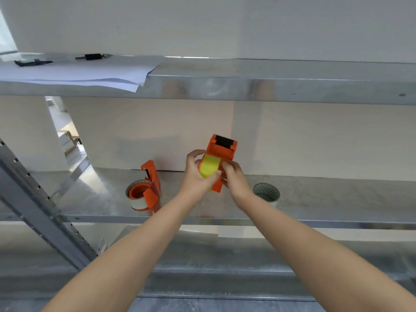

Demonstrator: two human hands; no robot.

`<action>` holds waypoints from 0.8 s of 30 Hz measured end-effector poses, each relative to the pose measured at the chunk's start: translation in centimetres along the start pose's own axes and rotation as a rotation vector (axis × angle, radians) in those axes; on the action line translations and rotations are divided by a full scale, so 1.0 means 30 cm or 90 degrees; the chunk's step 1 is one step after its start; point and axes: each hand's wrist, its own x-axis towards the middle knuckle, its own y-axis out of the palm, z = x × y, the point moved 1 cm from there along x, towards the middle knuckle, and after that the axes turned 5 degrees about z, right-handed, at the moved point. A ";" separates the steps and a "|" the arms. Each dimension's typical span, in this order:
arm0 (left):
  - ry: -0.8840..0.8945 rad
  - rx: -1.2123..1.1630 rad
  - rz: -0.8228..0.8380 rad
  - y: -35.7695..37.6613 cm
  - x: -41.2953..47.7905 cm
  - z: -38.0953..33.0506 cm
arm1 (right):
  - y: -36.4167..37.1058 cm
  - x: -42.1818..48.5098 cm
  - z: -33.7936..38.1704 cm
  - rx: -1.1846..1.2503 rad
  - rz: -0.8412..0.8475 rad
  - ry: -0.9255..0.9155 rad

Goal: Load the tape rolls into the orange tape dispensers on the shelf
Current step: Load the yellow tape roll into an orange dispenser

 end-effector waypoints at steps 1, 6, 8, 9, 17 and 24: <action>0.009 0.011 0.019 0.003 -0.007 -0.003 | 0.006 0.012 0.011 0.050 0.031 0.053; 0.029 0.071 0.072 -0.007 -0.029 -0.009 | 0.002 0.036 0.058 0.160 0.096 0.113; 0.017 0.067 0.073 -0.016 -0.031 -0.010 | 0.004 0.040 0.062 0.153 0.109 0.093; 0.013 0.068 0.071 -0.019 -0.031 -0.010 | 0.009 0.041 0.063 0.155 0.113 0.092; -0.007 0.066 0.029 -0.030 -0.010 0.009 | 0.053 0.054 0.093 0.159 0.001 0.051; -0.029 0.049 -0.004 -0.039 -0.012 0.030 | 0.055 0.062 0.120 -0.134 -0.053 -0.114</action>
